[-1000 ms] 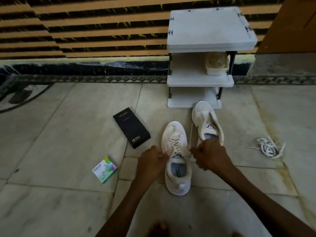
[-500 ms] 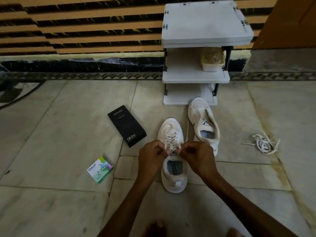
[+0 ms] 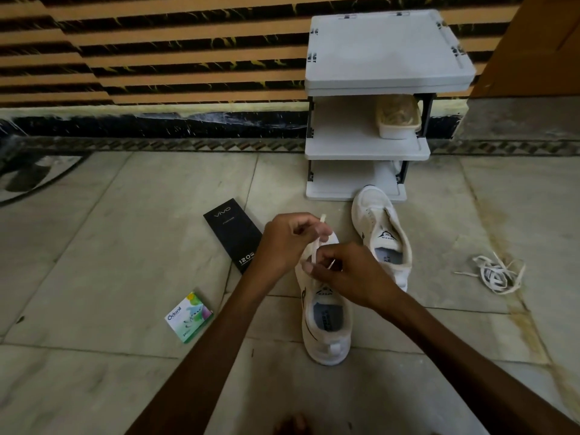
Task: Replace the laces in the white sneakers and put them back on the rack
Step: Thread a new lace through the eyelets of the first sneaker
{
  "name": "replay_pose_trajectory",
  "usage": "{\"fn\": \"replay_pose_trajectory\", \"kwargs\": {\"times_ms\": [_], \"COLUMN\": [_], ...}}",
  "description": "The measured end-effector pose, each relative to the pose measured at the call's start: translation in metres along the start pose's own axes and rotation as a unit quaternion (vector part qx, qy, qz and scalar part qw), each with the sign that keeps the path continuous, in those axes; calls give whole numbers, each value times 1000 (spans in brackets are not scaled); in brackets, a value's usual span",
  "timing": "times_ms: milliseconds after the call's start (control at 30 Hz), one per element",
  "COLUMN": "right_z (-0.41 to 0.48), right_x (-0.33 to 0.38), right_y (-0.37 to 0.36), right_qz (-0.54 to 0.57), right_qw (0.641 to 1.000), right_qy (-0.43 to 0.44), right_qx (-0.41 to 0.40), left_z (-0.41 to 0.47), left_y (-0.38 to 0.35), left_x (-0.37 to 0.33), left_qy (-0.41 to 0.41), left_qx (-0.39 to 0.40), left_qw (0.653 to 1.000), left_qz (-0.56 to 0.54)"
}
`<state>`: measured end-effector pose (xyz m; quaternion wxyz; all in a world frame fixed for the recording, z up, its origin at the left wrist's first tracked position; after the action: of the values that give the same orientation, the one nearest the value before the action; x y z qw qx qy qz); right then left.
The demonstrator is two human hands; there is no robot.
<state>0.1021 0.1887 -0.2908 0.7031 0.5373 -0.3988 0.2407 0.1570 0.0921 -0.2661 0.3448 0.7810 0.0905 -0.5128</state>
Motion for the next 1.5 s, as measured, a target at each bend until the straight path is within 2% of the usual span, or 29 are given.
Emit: {"fn": "replay_pose_trajectory", "kwargs": {"times_ms": [133,267,367,467,600,733,800,900,1033,1167,1267,1367,1433,1500], "right_z": [-3,-10,-9,-7,-8,-8,-9,-8,-8,-9,-8,-7,-7,-6], "right_x": [4,-16,-19,-12,-12,-13,-13,-14,-18,-24,-25,-21,-18,-15], "right_y": [22,41,43,42,44,44,45,44,46,47,45,45,44,42], "right_qz": [-16,32,88,99,67,39,38,30,31,79,86,79,66,39], "right_qw": [997,988,984,986,990,994,994,995,993,987,986,987,990,993], "right_qy": [-8,-89,-100,-77,-64,-50,-43,-33,-53,-76,-80,-75,-68,-56], "right_qx": [-77,-122,-118,-109,-104,-88,-94,-93,-104,-118,-120,-118,-107,-91], "left_z": [-8,-34,-40,-35,-23,-20,-13,-2,-11,-20,-24,-19,-12,-5], "left_y": [-13,-16,-23,-31,-28,-31,-38,-48,-32,-25,-29,-32,-38,-47], "left_x": [39,48,45,41,36,26,28,43,33,33,32,35,37,44], "left_qy": [114,126,124,107,73,2,-3,74,28,13,3,-1,18,49], "left_qx": [70,111,118,88,-22,-62,-58,-17,-32,-25,-29,-70,-71,-39], "left_qw": [990,984,980,988,996,992,990,988,995,997,996,991,990,990], "left_qz": [55,-59,-98,-66,44,109,130,132,88,77,81,114,122,125]}}
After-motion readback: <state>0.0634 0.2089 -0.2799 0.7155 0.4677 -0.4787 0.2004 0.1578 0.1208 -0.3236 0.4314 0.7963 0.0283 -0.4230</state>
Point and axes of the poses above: each hand's wrist, its own z-axis towards the middle knuckle, its own y-axis out of the back of the hand, x = y × z, the point moved 8 cm from there along z, towards the middle knuckle, and after that the axes turned 11 degrees about y, right-handed, at the moved point
